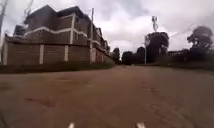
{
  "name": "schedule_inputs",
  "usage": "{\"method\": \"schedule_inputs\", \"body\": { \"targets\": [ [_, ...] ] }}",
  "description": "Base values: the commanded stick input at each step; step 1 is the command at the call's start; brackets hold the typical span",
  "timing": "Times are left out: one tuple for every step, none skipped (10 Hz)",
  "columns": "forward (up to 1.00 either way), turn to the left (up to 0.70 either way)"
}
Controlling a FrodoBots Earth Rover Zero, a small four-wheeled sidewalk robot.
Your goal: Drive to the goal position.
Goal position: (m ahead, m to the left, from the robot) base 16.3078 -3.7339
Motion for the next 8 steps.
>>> {"method": "schedule_inputs", "body": {
  "targets": [
    [0.70, 0.00],
    [0.70, 0.00],
    [0.70, 0.00],
    [0.70, 0.00],
    [0.70, 0.00],
    [0.70, 0.00],
    [0.70, 0.00],
    [0.70, -0.34]
  ]
}}
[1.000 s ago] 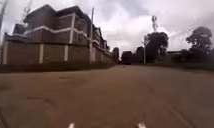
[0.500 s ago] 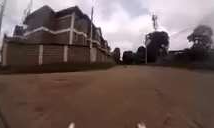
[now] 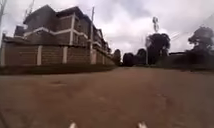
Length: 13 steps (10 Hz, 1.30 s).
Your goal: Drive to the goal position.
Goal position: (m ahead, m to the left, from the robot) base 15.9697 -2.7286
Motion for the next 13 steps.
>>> {"method": "schedule_inputs", "body": {
  "targets": [
    [0.70, -0.35],
    [0.70, -0.35],
    [0.70, -0.35],
    [0.70, -0.31],
    [0.70, -0.15],
    [0.70, 0.00],
    [0.70, 0.00],
    [0.70, 0.00],
    [0.70, 0.00],
    [0.70, 0.00],
    [0.70, 0.00],
    [0.70, 0.00],
    [0.70, 0.00]
  ]
}}
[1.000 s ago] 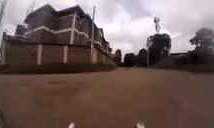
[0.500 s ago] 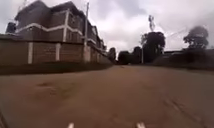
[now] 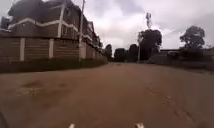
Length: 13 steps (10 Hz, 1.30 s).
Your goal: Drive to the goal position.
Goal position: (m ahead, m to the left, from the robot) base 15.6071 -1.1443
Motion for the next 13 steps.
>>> {"method": "schedule_inputs", "body": {
  "targets": [
    [0.70, 0.00],
    [0.70, -0.09],
    [0.70, -0.25],
    [0.70, 0.00],
    [0.70, 0.00],
    [0.70, 0.00],
    [0.70, 0.00],
    [0.70, 0.00],
    [0.70, 0.00],
    [0.70, 0.00],
    [0.70, 0.00],
    [0.70, 0.00],
    [0.70, 0.00]
  ]
}}
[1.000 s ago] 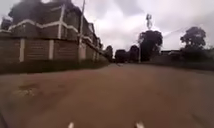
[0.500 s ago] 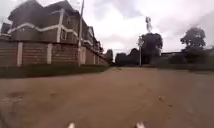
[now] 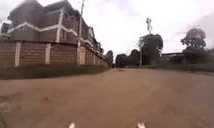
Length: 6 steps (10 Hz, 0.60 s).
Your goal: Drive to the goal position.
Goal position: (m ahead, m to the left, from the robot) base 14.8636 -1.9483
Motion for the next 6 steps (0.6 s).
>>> {"method": "schedule_inputs", "body": {
  "targets": [
    [0.70, 0.00],
    [0.70, 0.00],
    [0.70, 0.00],
    [0.70, 0.00],
    [0.70, 0.00],
    [0.70, 0.00]
  ]
}}
